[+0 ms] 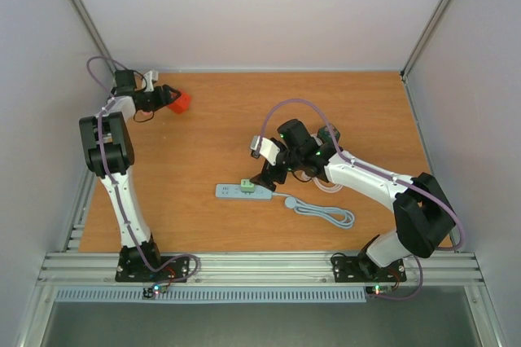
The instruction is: Pull the plug off the socket
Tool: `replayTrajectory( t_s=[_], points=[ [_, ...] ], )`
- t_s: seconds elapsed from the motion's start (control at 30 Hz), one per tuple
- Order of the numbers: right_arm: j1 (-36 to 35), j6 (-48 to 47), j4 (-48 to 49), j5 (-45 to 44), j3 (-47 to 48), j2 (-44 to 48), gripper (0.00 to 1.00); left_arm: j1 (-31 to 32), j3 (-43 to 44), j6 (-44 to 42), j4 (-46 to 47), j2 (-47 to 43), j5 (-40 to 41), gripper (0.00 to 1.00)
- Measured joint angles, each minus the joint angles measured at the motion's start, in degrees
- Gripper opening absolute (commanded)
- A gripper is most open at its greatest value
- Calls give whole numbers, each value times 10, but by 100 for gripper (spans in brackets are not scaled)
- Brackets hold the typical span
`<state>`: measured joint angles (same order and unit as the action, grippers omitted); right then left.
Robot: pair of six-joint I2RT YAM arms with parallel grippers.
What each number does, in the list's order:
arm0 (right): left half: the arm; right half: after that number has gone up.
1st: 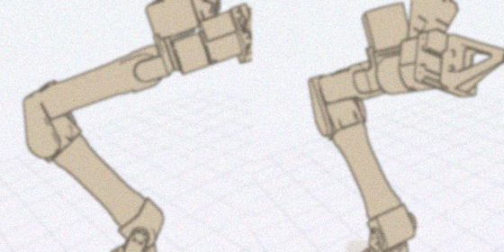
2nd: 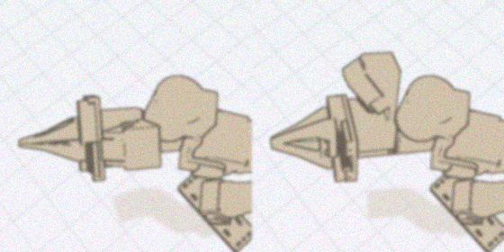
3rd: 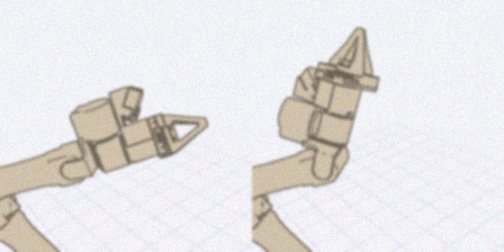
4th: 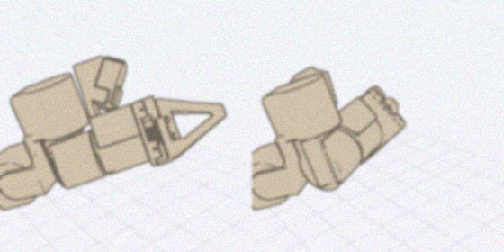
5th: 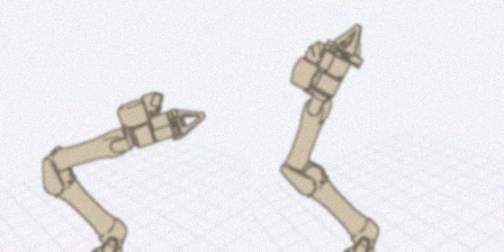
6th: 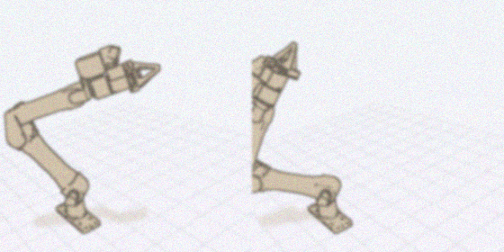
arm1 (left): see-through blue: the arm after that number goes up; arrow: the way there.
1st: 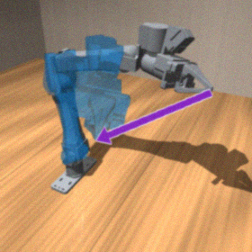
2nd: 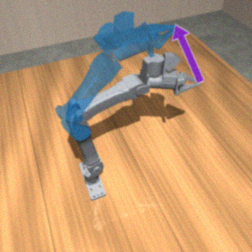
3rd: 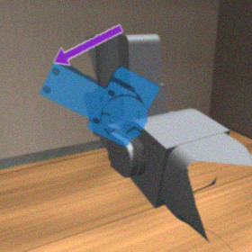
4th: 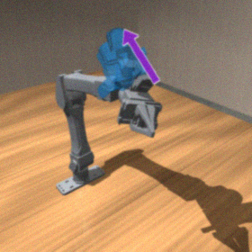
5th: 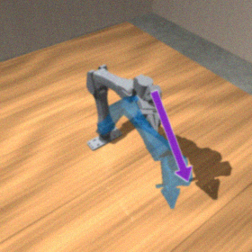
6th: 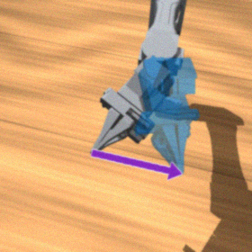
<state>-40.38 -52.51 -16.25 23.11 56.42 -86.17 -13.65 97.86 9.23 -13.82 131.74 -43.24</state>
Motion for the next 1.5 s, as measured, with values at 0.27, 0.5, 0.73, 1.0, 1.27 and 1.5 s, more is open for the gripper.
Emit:
replayTrajectory(
  t_s=[0.27, 0.5, 0.73, 1.0, 1.27, 1.5],
  points=[
    [2, 0, -1, 0, 0, 0, 98, -2, 1, -9, -6, 0, 26, 85],
    [5, 0, 4, 6, -2, 8, 99, -2, 1, -33, -30, -13, 49, 96],
    [22, 0, 8, 22, -25, 33, 98, -2, -1, -62, -45, -74, 67, 100],
    [50, -2, 15, 38, -68, 69, 99, -2, -19, -134, -71, -155, 62, 100],
    [68, -28, 26, 55, -135, 91, 98, 1, -102, -233, -120, -266, 22, 98],
    [70, -56, 47, 62, -184, 91, 98, 33, -182, -386, -207, -361, -25, 94]
  ],
)
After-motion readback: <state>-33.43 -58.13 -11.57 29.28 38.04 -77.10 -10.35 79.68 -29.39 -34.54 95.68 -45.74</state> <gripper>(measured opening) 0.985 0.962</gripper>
